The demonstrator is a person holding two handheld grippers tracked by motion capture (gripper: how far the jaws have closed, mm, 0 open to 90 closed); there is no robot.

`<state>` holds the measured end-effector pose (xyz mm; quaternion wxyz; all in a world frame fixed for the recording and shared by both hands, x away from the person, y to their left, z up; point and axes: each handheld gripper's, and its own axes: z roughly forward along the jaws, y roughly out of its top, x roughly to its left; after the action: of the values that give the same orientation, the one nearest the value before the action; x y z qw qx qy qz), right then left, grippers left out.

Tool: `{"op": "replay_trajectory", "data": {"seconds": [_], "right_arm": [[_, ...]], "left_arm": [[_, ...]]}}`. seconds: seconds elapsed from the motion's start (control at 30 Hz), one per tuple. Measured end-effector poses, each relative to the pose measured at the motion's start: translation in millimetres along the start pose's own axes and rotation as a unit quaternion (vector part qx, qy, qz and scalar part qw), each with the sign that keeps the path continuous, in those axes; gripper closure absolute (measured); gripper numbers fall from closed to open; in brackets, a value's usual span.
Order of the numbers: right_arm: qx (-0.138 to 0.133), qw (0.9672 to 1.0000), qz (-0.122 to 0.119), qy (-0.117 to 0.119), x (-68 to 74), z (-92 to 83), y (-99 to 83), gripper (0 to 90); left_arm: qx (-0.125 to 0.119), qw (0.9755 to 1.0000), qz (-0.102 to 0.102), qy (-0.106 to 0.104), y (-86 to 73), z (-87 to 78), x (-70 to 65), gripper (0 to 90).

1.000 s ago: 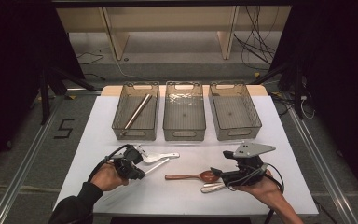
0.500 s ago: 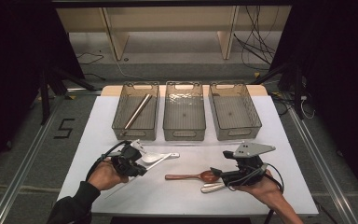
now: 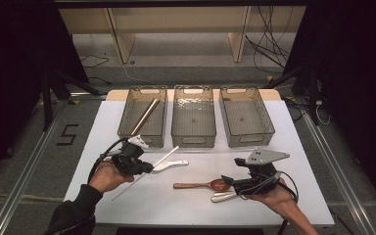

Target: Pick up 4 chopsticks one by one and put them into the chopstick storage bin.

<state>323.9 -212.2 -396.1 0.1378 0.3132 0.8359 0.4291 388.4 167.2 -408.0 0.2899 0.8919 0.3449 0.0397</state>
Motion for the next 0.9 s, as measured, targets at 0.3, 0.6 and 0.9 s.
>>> {"op": "replay_trajectory", "data": {"seconds": [0.3, 0.6, 0.9], "right_arm": [[-0.001, 1.0000, 0.001, -0.001, -1.4, 0.1, -0.5, 27.8], [-0.001, 1.0000, 0.001, -0.001, -1.6, 0.0, -0.7, 27.8], [-0.001, 1.0000, 0.003, -0.001, -2.4, -0.4, -1.2, 27.8]], "left_arm": [[-0.035, 0.9991, -0.021, 0.011, 14.8, -14.8, 20.5, 84.2], [-0.064, 0.9969, -0.029, 0.036, 42.0, -27.6, 39.6, 84.2], [-0.084, 0.9936, -0.051, 0.056, 64.5, -31.5, 64.0, 84.2]]}}
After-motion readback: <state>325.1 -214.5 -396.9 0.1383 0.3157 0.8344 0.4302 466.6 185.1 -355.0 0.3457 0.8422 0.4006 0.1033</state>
